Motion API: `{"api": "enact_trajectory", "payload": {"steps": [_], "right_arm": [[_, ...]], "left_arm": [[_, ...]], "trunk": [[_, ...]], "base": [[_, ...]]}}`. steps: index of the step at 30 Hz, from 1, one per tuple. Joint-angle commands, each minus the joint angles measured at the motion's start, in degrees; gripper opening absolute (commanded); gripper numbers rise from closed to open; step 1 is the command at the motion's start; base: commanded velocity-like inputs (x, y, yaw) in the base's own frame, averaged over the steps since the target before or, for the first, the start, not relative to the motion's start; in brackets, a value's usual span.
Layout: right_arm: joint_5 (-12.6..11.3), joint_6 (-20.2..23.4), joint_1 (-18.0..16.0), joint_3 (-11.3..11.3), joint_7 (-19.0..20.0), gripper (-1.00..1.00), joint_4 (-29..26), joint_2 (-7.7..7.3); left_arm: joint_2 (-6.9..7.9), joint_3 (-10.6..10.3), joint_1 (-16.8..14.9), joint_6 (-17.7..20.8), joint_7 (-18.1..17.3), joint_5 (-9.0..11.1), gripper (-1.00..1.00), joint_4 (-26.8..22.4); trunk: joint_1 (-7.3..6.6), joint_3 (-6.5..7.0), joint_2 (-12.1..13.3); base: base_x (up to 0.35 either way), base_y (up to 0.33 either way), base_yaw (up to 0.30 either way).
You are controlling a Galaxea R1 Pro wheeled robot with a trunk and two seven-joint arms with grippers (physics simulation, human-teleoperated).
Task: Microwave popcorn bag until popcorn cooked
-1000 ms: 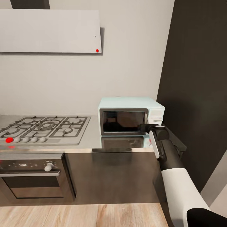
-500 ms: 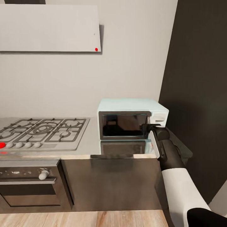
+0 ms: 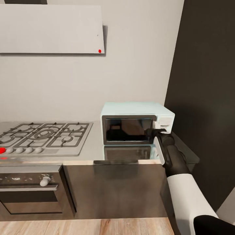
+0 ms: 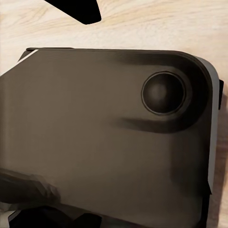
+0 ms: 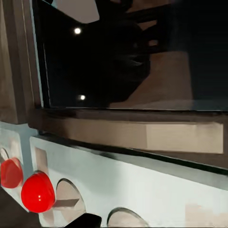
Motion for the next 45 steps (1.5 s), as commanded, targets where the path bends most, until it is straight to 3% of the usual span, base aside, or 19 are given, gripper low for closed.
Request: {"api": "enact_trajectory", "payload": {"steps": [1, 7, 24, 30, 38, 45], "right_arm": [[0.4, -2.26, 0.31, -0.09, 0.28, 1.0, -0.06, -0.22], [0.33, -6.22, 2.58, -0.18, 1.42, 1.0, 0.0, -0.57], [-0.78, -11.42, 3.06, -0.46, 3.06, 1.0, 0.16, -0.91], [-0.9, -13.28, 3.07, -0.48, 3.0, 1.0, 3.2, -1.11], [-0.91, -13.65, 3.07, -2.82, 3.28, 1.0, 3.44, -1.34], [-0.72, -13.63, 3.07, -3.15, 2.86, 1.0, 3.38, -1.32]], "left_arm": [[0.0, 0.02, -0.01, -0.13, -0.01, 0.58, 1.0, -0.01], [0.01, 0.02, -0.01, -0.13, -0.01, 0.58, 1.0, -0.02], [-0.02, 0.02, -0.01, -0.13, -0.01, 0.58, 1.0, -0.04], [-0.02, 0.04, -0.01, -0.13, -0.01, 0.58, 1.0, -0.03], [-0.03, 0.02, -0.01, -0.13, -0.01, 0.58, 1.0, 0.0], [-0.03, 0.02, -0.01, -0.13, -0.01, 0.58, 1.0, -0.02]], "trunk": [[0.0, -0.06, -0.03], [0.0, -0.06, -0.03], [0.0, -0.06, -0.03], [0.0, -0.06, -0.03], [0.0, -0.06, -0.03], [0.0, -0.06, -0.03]], "base": [[0.0, 0.0, 0.0], [0.0, 0.0, 0.0], [0.0, 0.0, 0.0], [0.086, 0.0, 0.0], [0.018, 0.0, 0.0], [0.0, 0.0, 0.0]]}}
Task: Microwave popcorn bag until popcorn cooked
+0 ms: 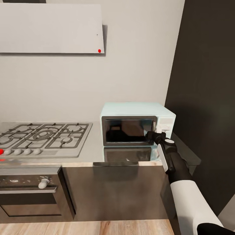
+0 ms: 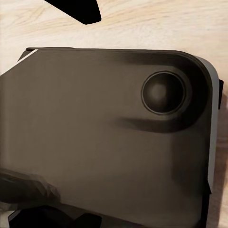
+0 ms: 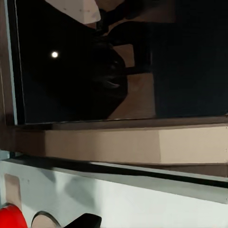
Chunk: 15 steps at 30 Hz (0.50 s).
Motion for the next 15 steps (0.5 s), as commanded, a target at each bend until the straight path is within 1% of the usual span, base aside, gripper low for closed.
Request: {"api": "enact_trajectory", "payload": {"steps": [1, 4, 11, 12, 13, 15], "right_arm": [[1.64, 0.36, -0.42, -0.26, -4.47, 1.0, 0.47, 0.04], [2.08, 0.71, -0.42, -0.2, -4.42, 1.0, 0.46, 0.04], [2.1, 0.86, -0.42, -0.21, -4.37, 1.0, 0.44, 0.04], [1.08, 0.82, -0.42, -0.37, -0.32, 1.0, -0.15, -0.03], [-0.23, 0.92, -0.25, -0.37, -0.64, 1.0, -0.14, 0.26], [-1.31, 0.95, -0.22, -0.37, -1.72, 1.0, -0.14, 0.32]], "left_arm": [[-0.01, 0.0, -0.02, -0.13, -0.01, 0.58, 1.0, 0.0], [-0.01, 0.0, -0.02, -0.13, -0.01, 0.58, 1.0, 0.0], [-0.01, 0.01, -0.02, -0.13, -0.01, 0.58, 1.0, 0.02], [-0.01, 0.02, -0.02, -0.06, -0.01, 0.58, 1.0, 0.04], [-0.03, 0.14, -0.02, -0.05, -0.01, 0.66, 1.0, -0.03], [-0.04, 0.16, -0.02, -0.05, -0.01, 0.68, 1.0, -0.04]], "trunk": [[0.02, -0.05, 0.01], [0.02, -0.05, 0.01], [0.02, -0.05, 0.01], [0.0, -0.06, 0.04], [0.0, -0.06, 0.04], [0.0, -0.06, 0.04]], "base": [[0.0, 0.0, 0.0], [0.0, 0.0, 0.0], [0.0, 0.0, 0.0], [0.0, 0.0, 0.0], [0.0, 0.0, 0.0], [0.0, 0.0, 0.0]]}}
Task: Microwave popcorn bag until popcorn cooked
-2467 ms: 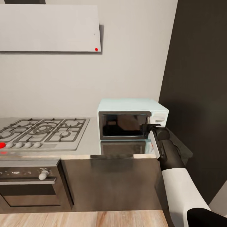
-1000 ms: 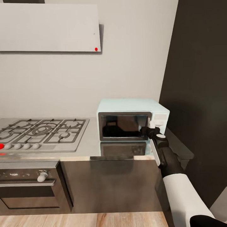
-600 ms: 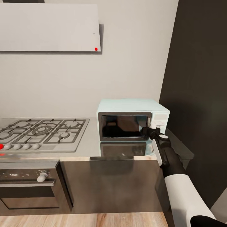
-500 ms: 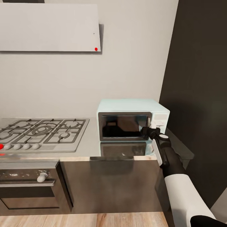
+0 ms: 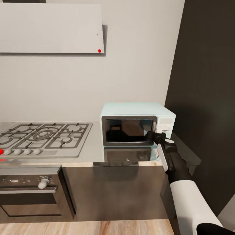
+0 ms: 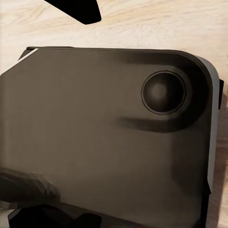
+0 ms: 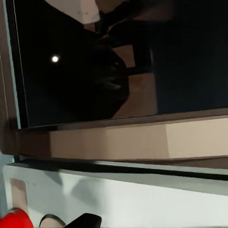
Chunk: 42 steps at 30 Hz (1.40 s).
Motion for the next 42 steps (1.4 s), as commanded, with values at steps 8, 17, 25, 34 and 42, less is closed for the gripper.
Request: {"api": "enact_trajectory", "payload": {"steps": [8, 17, 25, 34, 42], "right_arm": [[-0.94, 1.35, -0.09, -0.06, -0.23, 1.0, -0.6, -0.51], [1.94, 1.37, -0.06, -0.05, -0.25, 1.0, -0.62, -0.52], [5.5, 0.18, -0.09, 0.1, -0.57, 1.0, -0.72, -0.46], [5.34, -1.76, -0.07, 0.14, -0.6, 1.0, -0.77, -0.29], [5.44, -1.79, -0.07, 0.14, -0.6, 1.0, -0.19, 0.19]], "left_arm": [[-0.07, 0.11, -0.03, -0.16, -0.01, 0.63, 1.0, -0.04], [-0.07, 0.11, -0.03, -0.2, -0.01, 0.63, 1.0, -0.04], [-0.06, 0.12, -0.03, -0.19, -0.01, 0.63, 1.0, -0.04], [-0.07, 0.12, -0.03, -0.22, -0.01, 0.63, 1.0, -0.04], [0.0, 0.15, -0.03, -0.22, -0.01, 0.63, 1.0, -0.12]], "trunk": [[0.02, -0.05, 0.01], [0.02, -0.05, 0.01], [0.02, -0.05, 0.01], [0.02, -0.05, 0.01], [0.02, -0.05, 0.01]], "base": [[-0.007, 0.0, 0.0], [-0.042, 0.0, 0.0], [0.0, 0.0, 0.0], [0.0, 0.0, 0.0], [0.053, 0.021, 0.0]]}}
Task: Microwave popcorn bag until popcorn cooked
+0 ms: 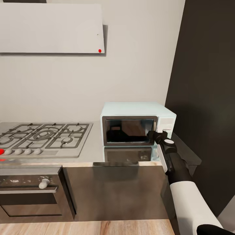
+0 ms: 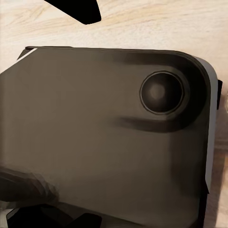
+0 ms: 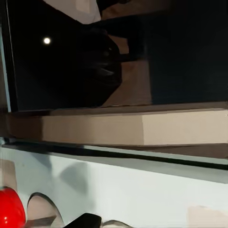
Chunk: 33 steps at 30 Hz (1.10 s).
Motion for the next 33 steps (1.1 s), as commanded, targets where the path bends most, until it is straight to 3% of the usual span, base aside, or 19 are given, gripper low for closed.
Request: {"api": "enact_trajectory", "payload": {"steps": [1, 6, 7, 27, 33], "right_arm": [[0.87, -0.24, -0.53, -0.16, 0.26, 1.0, 0.97, 0.06], [0.87, -0.24, -0.58, -0.32, 0.34, 1.0, 0.76, -0.18], [0.87, -0.24, -0.58, -0.33, 0.38, -1.0, 0.72, -0.22], [0.44, -0.24, -0.55, -0.42, 1.25, -1.0, 0.45, -0.56], [0.43, -0.24, -0.58, -0.42, 1.08, -1.0, 0.45, -0.56]], "left_arm": [[-0.04, 0.05, -0.03, -0.14, -0.01, 0.54, 1.0, 0.02], [-0.08, 0.07, -0.03, -0.14, -0.01, 0.54, 1.0, 0.02], [-0.08, 0.07, -0.03, -0.14, -0.01, 0.54, 1.0, 0.02], [-0.08, 0.07, -0.03, -0.14, -0.01, 0.54, 1.0, 0.02], [-0.13, 0.07, -0.03, -0.14, 0.07, 0.54, 1.0, 0.02]], "trunk": [[0.02, -0.05, 0.01], [0.02, -0.05, 0.01], [0.02, -0.05, 0.01], [0.02, -0.05, 0.01], [0.02, -0.05, 0.01]], "base": [[0.011, 0.004, 0.0], [0.003, 0.001, 0.0], [0.0, 0.0, 0.0], [0.0, 0.0, 0.0], [-0.207, 0.0, 0.0]]}}
